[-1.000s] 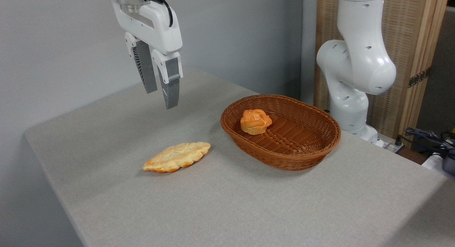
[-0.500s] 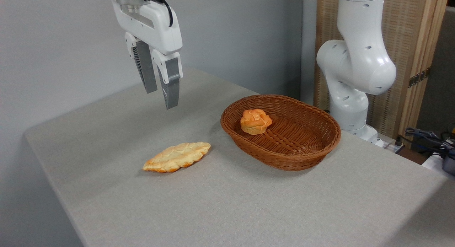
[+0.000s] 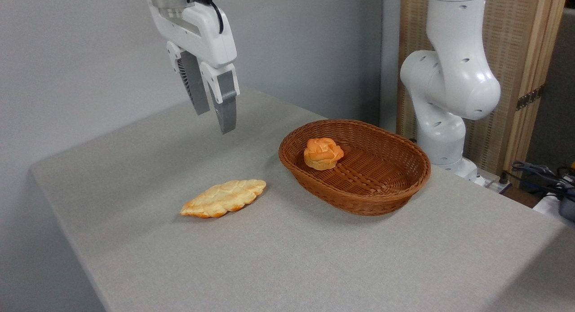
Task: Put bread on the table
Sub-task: 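Lower the gripper into the wicker basket and grasp the orange bread roll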
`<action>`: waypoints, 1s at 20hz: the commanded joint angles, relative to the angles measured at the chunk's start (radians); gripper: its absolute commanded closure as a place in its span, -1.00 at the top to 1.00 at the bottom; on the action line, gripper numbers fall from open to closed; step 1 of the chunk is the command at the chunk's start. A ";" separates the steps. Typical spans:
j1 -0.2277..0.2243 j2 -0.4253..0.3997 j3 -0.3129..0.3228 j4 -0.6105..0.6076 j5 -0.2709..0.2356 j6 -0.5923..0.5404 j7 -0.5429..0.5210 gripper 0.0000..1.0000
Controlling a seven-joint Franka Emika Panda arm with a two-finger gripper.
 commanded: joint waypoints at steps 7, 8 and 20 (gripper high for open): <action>-0.032 -0.255 -0.012 -0.430 0.000 -0.019 0.060 1.00; -0.032 -0.274 -0.012 -0.479 0.000 -0.019 0.080 1.00; -0.120 -0.294 -0.010 -0.749 -0.004 0.053 0.278 1.00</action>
